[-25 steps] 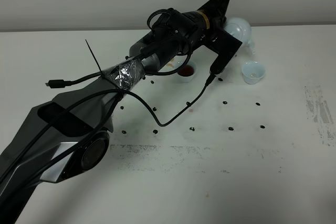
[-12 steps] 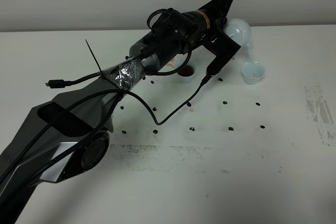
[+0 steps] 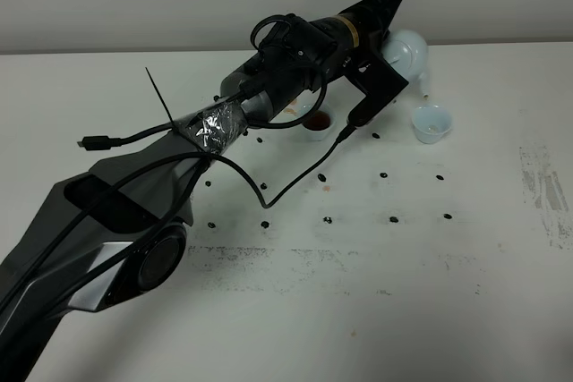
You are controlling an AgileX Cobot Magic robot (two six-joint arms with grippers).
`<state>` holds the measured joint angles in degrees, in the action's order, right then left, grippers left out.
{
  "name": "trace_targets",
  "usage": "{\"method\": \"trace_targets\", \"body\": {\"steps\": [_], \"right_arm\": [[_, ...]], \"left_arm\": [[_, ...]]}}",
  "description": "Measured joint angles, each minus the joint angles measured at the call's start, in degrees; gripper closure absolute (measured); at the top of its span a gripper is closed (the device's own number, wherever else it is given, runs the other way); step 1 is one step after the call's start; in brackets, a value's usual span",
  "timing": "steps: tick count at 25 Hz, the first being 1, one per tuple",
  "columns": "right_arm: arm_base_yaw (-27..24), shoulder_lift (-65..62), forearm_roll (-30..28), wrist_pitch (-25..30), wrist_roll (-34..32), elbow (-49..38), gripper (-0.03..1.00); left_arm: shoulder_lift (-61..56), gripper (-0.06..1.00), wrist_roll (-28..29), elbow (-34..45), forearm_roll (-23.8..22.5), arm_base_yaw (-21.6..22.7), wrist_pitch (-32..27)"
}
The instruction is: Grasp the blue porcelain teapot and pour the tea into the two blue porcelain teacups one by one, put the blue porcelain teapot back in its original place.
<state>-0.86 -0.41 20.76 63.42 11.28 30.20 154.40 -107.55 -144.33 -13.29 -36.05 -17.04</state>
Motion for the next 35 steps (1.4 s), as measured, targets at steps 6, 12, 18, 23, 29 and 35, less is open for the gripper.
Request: {"method": "trace_targets", "body": {"steps": [6,12,18,23,29,35], "right_arm": [[0.00,0.00,0.00,0.00,0.00,0.00,0.73],[0.00,0.00,0.00,0.00,0.00,0.00,0.73],[0.00,0.00,0.00,0.00,0.00,0.00,0.73],[0.00,0.00,0.00,0.00,0.00,0.00,0.73],[0.00,0.00,0.00,0.00,0.00,0.00,0.73],[0.00,0.00,0.00,0.00,0.00,0.00,0.73]], "left_arm": [[0.00,0.85,-1.67,0.00,0.00,-0.35,1.70],[0.00,0.85,-1.89,0.00,-0.61,-0.59,4.09],[0.00,0.85,-2.12,0.00,-1.34,-0.59,4.20],[0.00,0.85,-2.87,0.00,-1.38,-0.59,4.26],[0.00,0.85,-4.35,0.00,-1.38,-0.59,4.26],[0.00,0.85,-4.53,0.00,-1.40,-0.59,4.26]]}}
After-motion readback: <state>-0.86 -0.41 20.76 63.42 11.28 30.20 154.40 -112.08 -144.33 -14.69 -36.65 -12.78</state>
